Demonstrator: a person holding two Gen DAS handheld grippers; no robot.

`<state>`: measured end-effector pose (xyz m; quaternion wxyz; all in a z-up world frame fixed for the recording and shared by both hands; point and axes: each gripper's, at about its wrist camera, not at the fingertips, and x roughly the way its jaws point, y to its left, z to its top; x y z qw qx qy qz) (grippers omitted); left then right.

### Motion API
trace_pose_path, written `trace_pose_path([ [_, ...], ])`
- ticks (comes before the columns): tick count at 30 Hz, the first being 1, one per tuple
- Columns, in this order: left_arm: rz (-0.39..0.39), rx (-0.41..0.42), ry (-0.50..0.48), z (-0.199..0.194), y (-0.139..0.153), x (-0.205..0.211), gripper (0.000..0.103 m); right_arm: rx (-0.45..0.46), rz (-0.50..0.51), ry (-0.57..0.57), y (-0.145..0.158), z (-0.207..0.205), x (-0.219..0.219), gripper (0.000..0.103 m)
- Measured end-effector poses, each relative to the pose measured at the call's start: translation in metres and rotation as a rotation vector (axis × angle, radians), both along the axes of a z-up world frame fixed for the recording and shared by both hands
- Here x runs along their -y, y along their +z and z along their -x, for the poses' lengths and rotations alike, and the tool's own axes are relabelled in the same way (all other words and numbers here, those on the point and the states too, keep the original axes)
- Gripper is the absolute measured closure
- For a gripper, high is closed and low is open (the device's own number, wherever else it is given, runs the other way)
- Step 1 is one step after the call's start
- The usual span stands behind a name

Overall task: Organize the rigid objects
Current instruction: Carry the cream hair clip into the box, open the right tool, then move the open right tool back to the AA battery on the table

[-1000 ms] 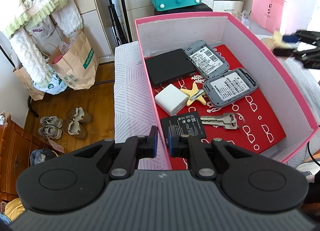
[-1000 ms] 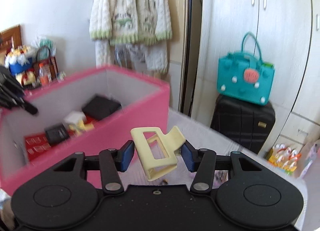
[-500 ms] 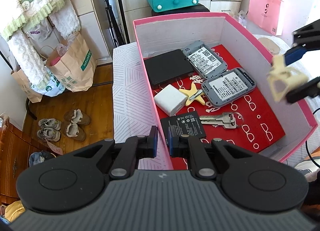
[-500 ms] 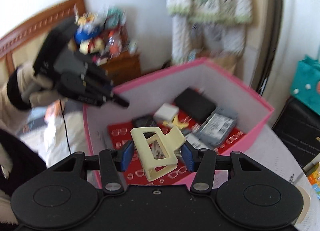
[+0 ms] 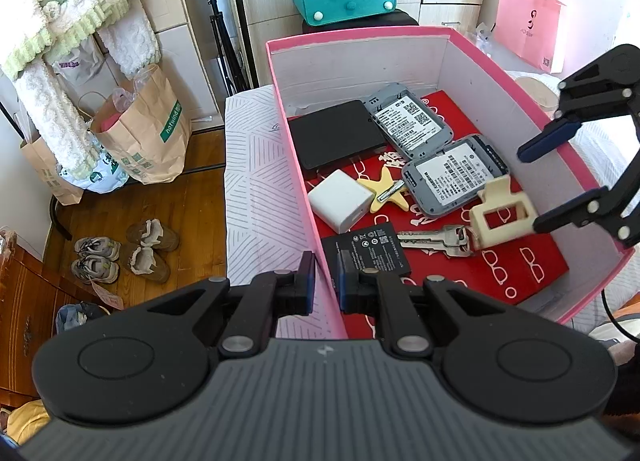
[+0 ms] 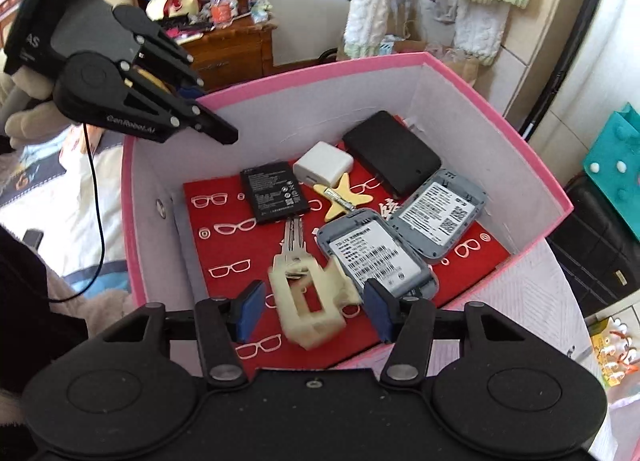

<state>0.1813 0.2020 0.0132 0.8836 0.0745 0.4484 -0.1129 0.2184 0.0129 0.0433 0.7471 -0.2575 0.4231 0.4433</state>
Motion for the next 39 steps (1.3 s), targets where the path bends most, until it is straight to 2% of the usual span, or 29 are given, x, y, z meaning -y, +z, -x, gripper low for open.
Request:
trace_pose_path([
  [5, 0.003, 0.002, 0.004, 0.0, 0.001, 0.0, 0.093, 0.048, -0.12, -0.083, 0.02, 0.012, 0.03, 0.043],
  [11, 0.004, 0.008, 0.01, 0.002, 0.001, 0.0, 0.093, 0.11, -0.298, -0.269, 0.036, 0.025, 0.094, 0.042],
  [15, -0.027, 0.017, -0.003, 0.003, 0.001, 0.003, 0.093, 0.127, -0.335, -0.394, 0.033, 0.028, 0.136, 0.04],
  [20, -0.053, 0.029, -0.006, 0.004, 0.001, 0.005, 0.094, 0.165, -0.347, -0.52, 0.019, 0.036, 0.172, 0.03],
  [24, -0.085, 0.047, -0.016, 0.007, 0.0, 0.01, 0.094, 0.219, -0.32, -0.582, -0.009, 0.042, 0.183, 0.028],
  [30, -0.106, 0.035, -0.021, 0.006, 0.003, 0.011, 0.095, 0.313, -0.359, -0.645, -0.054, 0.047, 0.19, 0.028],
  [34, -0.111, 0.025, -0.036, 0.007, 0.006, 0.011, 0.095, 0.287, -0.3, -0.636, -0.073, 0.04, 0.184, 0.029],
  [36, -0.106, 0.018, -0.038, 0.006, 0.007, 0.01, 0.095, 0.224, -0.289, -0.644, -0.08, 0.032, 0.182, 0.032],
  [39, -0.097, 0.006, -0.044, 0.004, 0.008, 0.008, 0.094, 0.124, -0.311, -0.692, -0.089, 0.019, 0.181, 0.043],
])
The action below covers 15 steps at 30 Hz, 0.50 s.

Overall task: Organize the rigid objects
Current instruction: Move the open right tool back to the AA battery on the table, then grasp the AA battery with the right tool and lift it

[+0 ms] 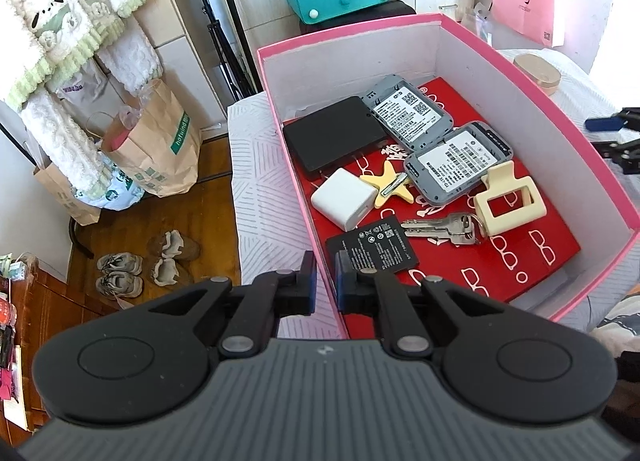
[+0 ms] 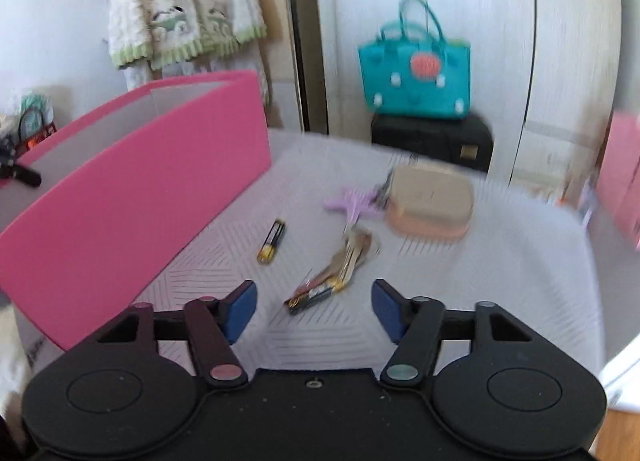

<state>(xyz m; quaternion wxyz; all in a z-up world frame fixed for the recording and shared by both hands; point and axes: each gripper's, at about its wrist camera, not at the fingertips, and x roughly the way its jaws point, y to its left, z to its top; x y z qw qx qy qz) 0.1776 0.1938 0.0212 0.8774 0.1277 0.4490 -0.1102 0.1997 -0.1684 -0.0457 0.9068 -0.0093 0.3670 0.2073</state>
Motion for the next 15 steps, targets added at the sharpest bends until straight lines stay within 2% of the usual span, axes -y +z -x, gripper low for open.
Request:
trace_pose_path([
  [4, -0.002, -0.008, -0.012, 0.0, 0.0, 0.0, 0.094, -0.015, 0.017, -0.036, -0.011, -0.009, -0.006, 0.062],
  [5, -0.002, -0.01, -0.015, -0.001, 0.0, 0.0, 0.094, -0.002, 0.037, -0.036, -0.011, -0.008, -0.009, 0.074],
  [7, -0.007, -0.012, -0.024, -0.001, 0.0, 0.001, 0.093, 0.018, 0.089, -0.022, -0.01, -0.004, -0.016, 0.084],
  [11, -0.017, -0.018, -0.039, -0.002, 0.0, 0.001, 0.093, 0.014, 0.134, 0.029, -0.006, 0.01, -0.022, 0.088],
  [15, -0.026, -0.02, -0.057, -0.003, 0.0, 0.002, 0.093, 0.021, 0.172, 0.03, -0.004, 0.017, -0.025, 0.088],
])
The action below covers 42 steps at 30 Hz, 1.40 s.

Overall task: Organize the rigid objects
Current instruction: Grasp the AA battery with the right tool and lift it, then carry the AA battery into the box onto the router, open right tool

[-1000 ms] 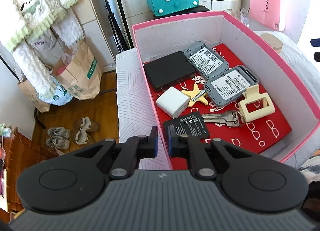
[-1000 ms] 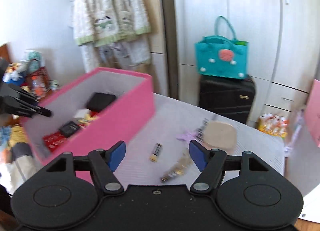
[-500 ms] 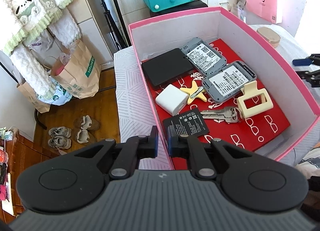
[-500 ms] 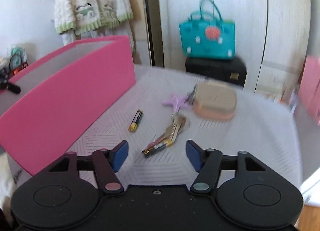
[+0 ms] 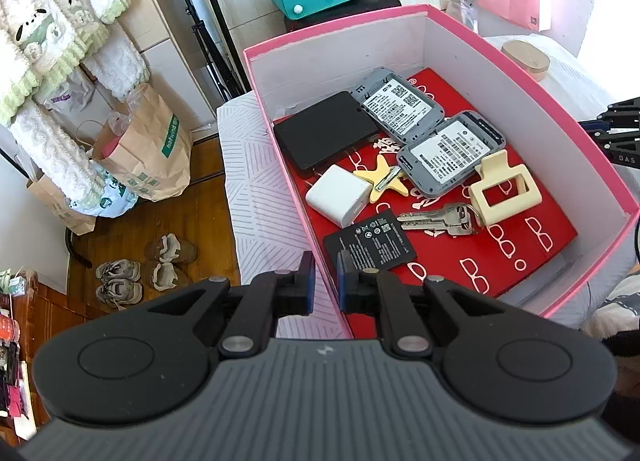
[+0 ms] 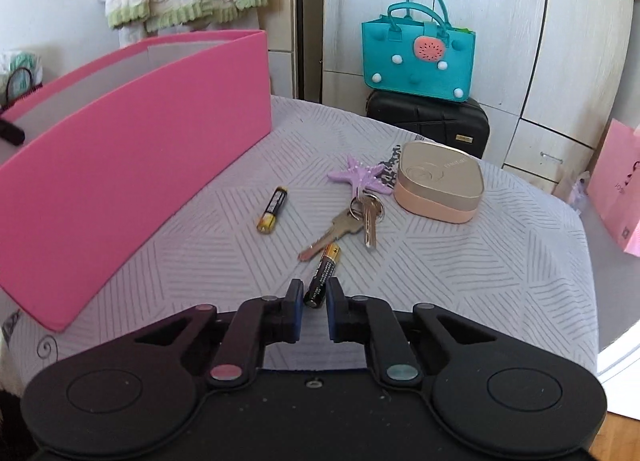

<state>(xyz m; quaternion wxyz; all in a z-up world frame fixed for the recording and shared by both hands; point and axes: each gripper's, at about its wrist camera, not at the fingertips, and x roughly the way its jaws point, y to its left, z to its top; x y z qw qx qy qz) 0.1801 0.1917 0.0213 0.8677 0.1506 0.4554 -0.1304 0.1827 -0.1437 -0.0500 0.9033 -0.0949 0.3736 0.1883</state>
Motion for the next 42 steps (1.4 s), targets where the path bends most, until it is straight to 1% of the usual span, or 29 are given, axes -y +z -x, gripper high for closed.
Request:
trace_pose_path([
  [2, -0.007, 0.001, -0.005, 0.0, 0.0, 0.001, 0.093, -0.002, -0.006, -0.014, 0.001, -0.003, 0.001, 0.081],
  [4, -0.018, 0.002, -0.012, 0.0, 0.0, 0.002, 0.093, 0.003, -0.004, -0.023, 0.0, -0.008, 0.0, 0.077],
  [6, -0.033, 0.002, -0.019, 0.0, 0.0, 0.003, 0.093, -0.005, -0.021, -0.034, 0.0, -0.014, 0.0, 0.077],
  [8, -0.043, 0.0, -0.025, 0.0, 0.0, 0.005, 0.093, -0.022, -0.024, -0.039, 0.002, -0.017, 0.0, 0.092],
  [10, -0.054, 0.0, -0.028, 0.0, 0.0, 0.006, 0.093, -0.016, 0.004, -0.053, 0.005, -0.016, -0.002, 0.092],
  [13, -0.058, 0.001, -0.031, 0.001, 0.001, 0.006, 0.093, 0.011, -0.026, -0.046, 0.016, -0.009, -0.003, 0.092],
  [17, -0.06, 0.004, -0.034, 0.001, 0.001, 0.006, 0.093, 0.052, -0.05, -0.021, 0.041, 0.002, -0.01, 0.092],
  [21, -0.057, 0.004, -0.032, 0.001, 0.001, 0.005, 0.093, 0.082, -0.09, 0.037, 0.071, 0.01, -0.023, 0.092],
  [23, -0.057, 0.01, -0.033, 0.002, 0.001, 0.006, 0.093, 0.095, -0.134, 0.076, 0.087, 0.011, -0.032, 0.092],
  [26, -0.054, 0.014, -0.033, 0.003, 0.0, 0.006, 0.093, 0.092, -0.201, 0.158, 0.108, 0.009, -0.048, 0.092],
  [29, -0.054, 0.016, -0.034, 0.003, 0.0, 0.007, 0.093, 0.079, -0.233, 0.237, 0.119, 0.005, -0.071, 0.092],
  [32, -0.05, 0.024, -0.036, 0.005, -0.001, 0.007, 0.093, 0.067, -0.217, 0.3, 0.119, -0.001, -0.096, 0.092],
  [35, -0.037, 0.028, -0.038, 0.006, 0.0, 0.005, 0.093, 0.047, -0.175, 0.328, 0.11, -0.009, -0.115, 0.092],
  [37, -0.03, 0.031, -0.041, 0.007, 0.0, 0.003, 0.093, 0.038, -0.135, 0.319, 0.101, -0.012, -0.124, 0.092],
  [42, -0.019, 0.034, -0.048, 0.006, 0.001, 0.0, 0.092, -0.006, -0.071, 0.307, 0.084, -0.036, -0.14, 0.091],
])
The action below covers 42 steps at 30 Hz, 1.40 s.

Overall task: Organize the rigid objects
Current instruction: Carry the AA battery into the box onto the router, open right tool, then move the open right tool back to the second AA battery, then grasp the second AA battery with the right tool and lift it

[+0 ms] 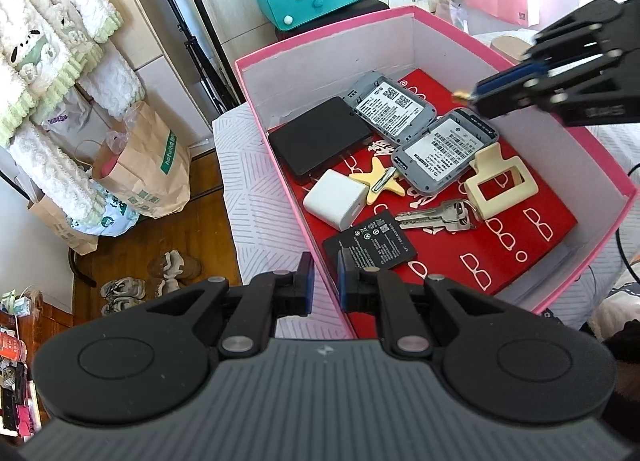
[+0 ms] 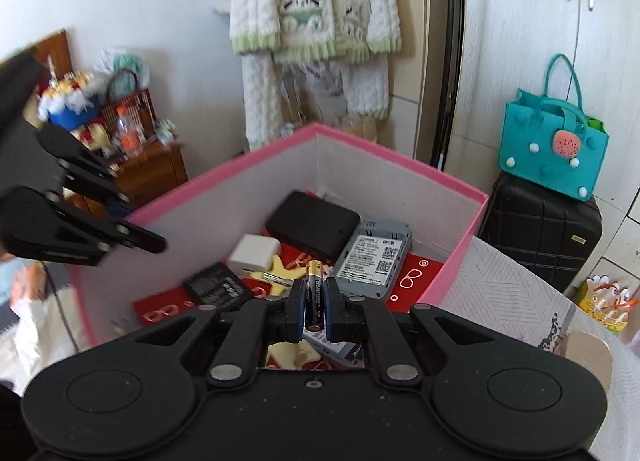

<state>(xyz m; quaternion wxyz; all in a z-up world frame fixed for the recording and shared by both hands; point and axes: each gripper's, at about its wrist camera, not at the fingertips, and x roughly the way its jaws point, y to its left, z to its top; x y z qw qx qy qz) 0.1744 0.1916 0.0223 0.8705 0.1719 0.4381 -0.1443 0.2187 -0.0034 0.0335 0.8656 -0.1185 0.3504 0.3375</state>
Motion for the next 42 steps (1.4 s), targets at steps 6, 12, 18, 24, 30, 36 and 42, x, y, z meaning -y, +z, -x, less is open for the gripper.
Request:
trace_pose_path([
  [6, 0.006, 0.0, 0.001, -0.001, -0.001, 0.001, 0.092, -0.036, -0.044, -0.044, 0.0, -0.013, 0.008, 0.087],
  [12, 0.008, 0.003, -0.001, -0.001, -0.003, 0.002, 0.092, 0.044, -0.069, -0.093, 0.019, 0.008, 0.043, 0.088],
  [18, 0.021, 0.01, 0.007, 0.001, -0.003, 0.0, 0.092, 0.065, -0.087, -0.228, 0.028, 0.016, 0.095, 0.085],
  [24, 0.031, 0.014, 0.016, 0.001, -0.002, 0.0, 0.092, 0.011, -0.089, -0.325, 0.013, 0.013, 0.135, 0.081],
  [30, 0.03, 0.023, 0.012, 0.003, -0.003, -0.002, 0.092, -0.065, -0.047, -0.261, -0.015, 0.009, 0.128, 0.082],
  [36, 0.037, 0.022, 0.013, 0.003, -0.002, -0.002, 0.092, -0.082, 0.035, -0.234, -0.045, -0.01, 0.108, 0.089],
  [42, 0.02, 0.026, 0.01, 0.004, -0.003, 0.0, 0.092, -0.085, 0.083, -0.256, -0.063, -0.031, 0.096, 0.088],
])
